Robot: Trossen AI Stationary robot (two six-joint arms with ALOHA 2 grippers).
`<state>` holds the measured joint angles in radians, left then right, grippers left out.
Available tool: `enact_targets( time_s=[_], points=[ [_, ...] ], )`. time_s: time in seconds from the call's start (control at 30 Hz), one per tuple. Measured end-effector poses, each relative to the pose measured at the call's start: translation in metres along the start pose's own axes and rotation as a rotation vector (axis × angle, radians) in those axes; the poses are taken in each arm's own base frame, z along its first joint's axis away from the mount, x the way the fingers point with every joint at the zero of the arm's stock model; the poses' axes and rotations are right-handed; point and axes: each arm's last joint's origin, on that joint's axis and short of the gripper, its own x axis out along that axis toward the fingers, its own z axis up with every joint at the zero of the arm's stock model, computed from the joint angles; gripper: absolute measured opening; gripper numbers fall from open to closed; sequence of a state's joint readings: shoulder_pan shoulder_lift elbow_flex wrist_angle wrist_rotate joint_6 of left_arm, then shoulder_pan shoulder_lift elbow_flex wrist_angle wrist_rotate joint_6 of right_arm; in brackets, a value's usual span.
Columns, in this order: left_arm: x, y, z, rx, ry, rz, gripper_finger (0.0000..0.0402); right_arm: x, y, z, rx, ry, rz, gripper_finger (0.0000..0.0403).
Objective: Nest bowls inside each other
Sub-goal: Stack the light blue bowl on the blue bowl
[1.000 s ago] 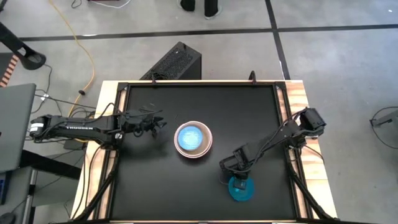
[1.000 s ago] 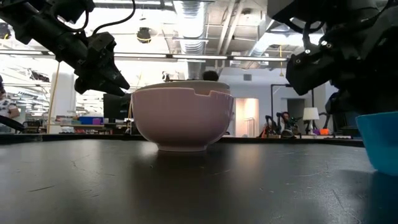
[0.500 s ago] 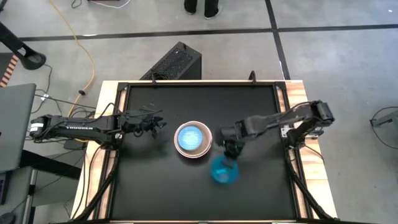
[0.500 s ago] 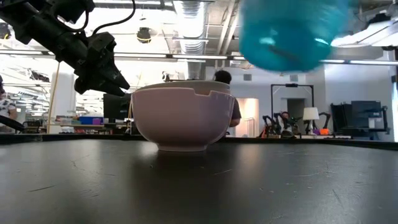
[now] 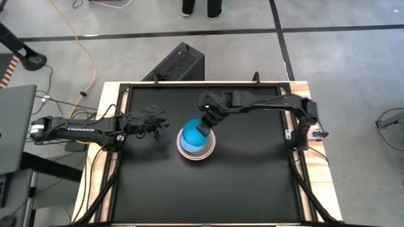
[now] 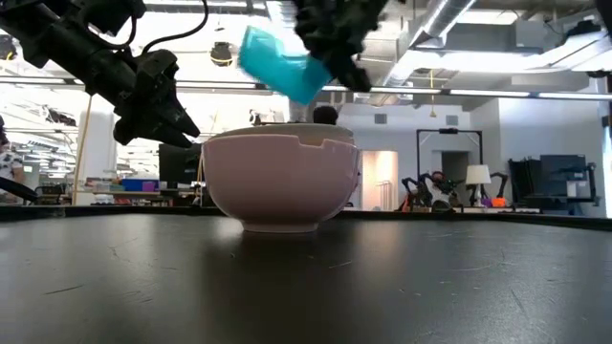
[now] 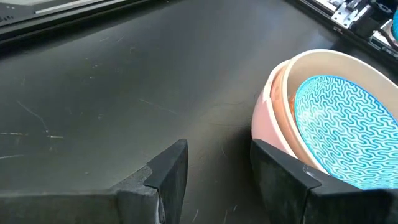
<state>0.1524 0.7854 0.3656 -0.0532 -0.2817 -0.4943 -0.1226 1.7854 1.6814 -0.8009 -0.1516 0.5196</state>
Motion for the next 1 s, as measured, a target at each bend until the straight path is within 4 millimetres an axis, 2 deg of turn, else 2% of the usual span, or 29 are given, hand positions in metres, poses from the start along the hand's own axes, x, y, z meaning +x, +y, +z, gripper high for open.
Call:
enact_targets(
  time_s=[0.13, 0.27, 0.43, 1.0],
  points=[
    [0.000, 0.000, 0.000, -0.013, 0.000, 0.000, 0.0164, 0.022, 0.001, 0.012, -0.020, 0.054, -0.027, 0.0000],
    [0.000, 0.000, 0.000, -0.027, 0.001, 0.002, 0.0164, 0.036, 0.003, 0.018, -0.027, 0.091, -0.045, 0.0000],
    [0.000, 0.000, 0.000, -0.034, 0.004, 0.002, 0.0164, 0.055, -0.002, 0.016, -0.019, 0.161, -0.080, 0.0000],
    [0.000, 0.000, -0.001, -0.039, 0.005, 0.007, 0.0164, 0.054, -0.007, 0.006, -0.005, 0.203, -0.224, 0.0000]
  ],
)
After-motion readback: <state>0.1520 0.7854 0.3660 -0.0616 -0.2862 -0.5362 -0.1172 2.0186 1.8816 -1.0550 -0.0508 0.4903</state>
